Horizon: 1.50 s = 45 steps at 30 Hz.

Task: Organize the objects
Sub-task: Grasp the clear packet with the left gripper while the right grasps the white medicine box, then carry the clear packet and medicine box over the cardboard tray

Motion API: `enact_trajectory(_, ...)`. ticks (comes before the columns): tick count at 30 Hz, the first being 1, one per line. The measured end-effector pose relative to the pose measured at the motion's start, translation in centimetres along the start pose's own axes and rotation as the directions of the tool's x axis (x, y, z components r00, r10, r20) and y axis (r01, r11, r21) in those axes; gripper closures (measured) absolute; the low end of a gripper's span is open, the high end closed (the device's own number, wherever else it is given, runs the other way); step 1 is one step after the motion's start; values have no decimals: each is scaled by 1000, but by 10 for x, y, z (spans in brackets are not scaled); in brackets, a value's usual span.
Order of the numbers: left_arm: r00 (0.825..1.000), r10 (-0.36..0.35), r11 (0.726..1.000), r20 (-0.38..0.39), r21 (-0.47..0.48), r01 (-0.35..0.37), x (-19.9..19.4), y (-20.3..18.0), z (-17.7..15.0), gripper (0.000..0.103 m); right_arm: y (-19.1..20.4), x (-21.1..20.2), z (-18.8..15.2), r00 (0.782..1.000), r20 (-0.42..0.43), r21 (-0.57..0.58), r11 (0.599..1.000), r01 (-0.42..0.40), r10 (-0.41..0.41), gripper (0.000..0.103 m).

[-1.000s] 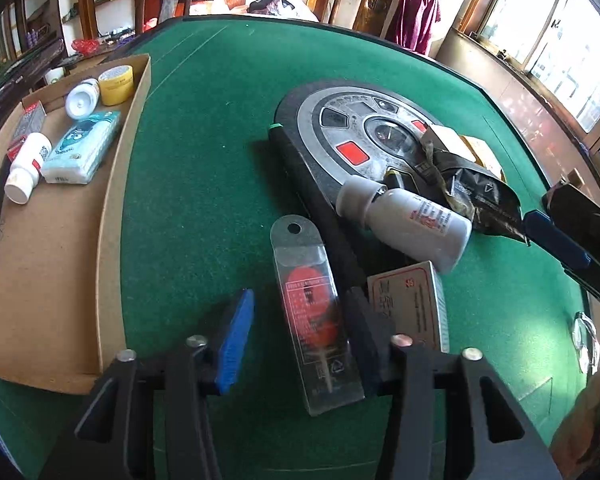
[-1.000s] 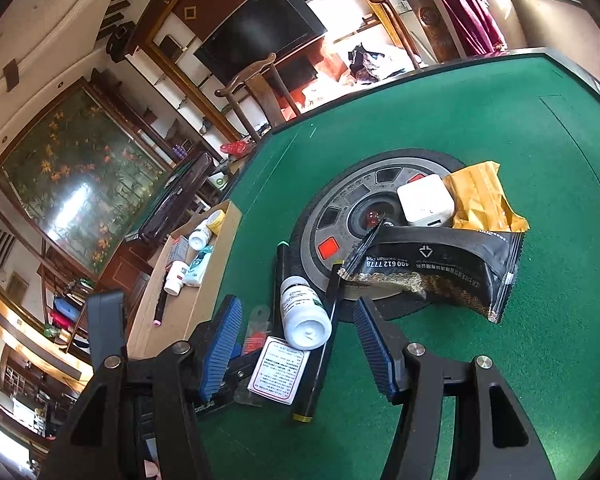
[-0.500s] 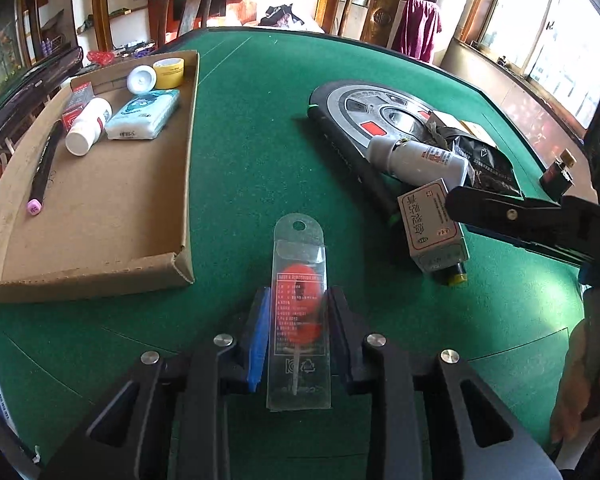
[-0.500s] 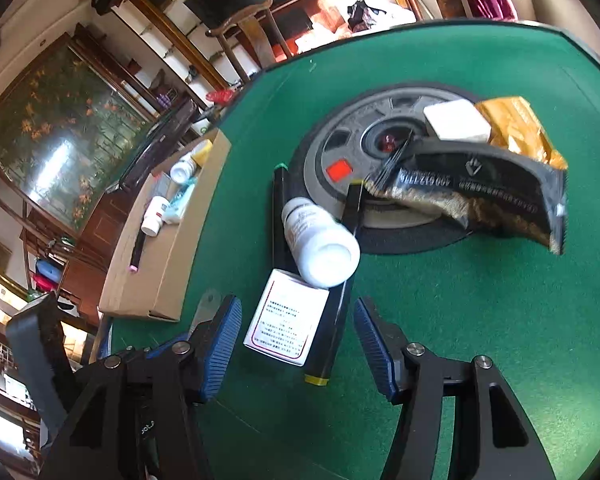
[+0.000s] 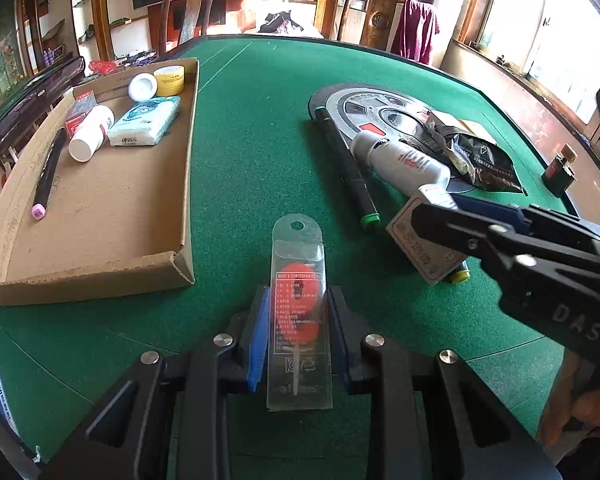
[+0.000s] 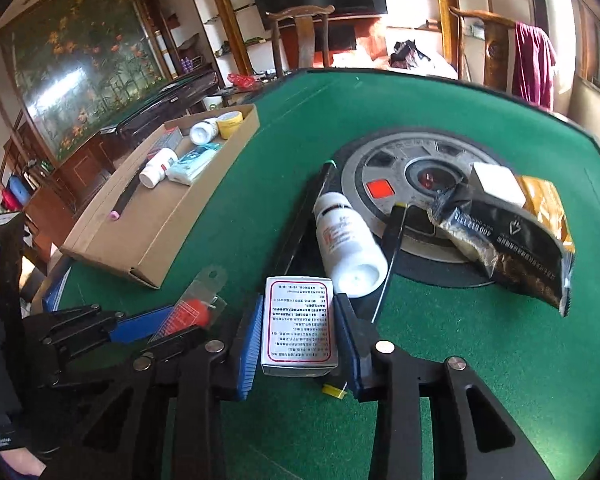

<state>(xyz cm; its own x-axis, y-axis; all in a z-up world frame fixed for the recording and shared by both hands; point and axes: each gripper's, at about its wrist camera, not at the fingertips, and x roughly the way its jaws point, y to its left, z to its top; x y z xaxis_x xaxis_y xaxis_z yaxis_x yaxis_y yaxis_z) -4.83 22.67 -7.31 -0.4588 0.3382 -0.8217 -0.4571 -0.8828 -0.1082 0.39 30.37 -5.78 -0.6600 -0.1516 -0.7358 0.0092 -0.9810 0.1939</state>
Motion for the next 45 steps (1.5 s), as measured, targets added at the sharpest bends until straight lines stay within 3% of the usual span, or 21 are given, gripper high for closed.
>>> enact_trajectory(5,1000,8,1000,-14,1,-8,-4,0,-3,76,6,-5,0,1000,-3,-16,1000,-13,13,65)
enact_trajectory(10,1000,28,999,-13,19,-28,-4,-3,-6,76,23,8,-8,997,-82,-94,995,-20,12,65)
enact_trajectory(18,999,54,997,-4,49,-53,-4,-7,-8,76,28,16,-17,990,-119,-164,985,53,-74,65)
enact_trajectory(32,997,80,994,-5,80,-79,-3,-9,-8,74,30,19,-21,983,-103,-198,972,128,-151,65)
enact_trajectory(45,996,88,992,4,87,-88,-3,-11,-8,75,23,20,-18,988,-100,-164,981,101,-118,65)
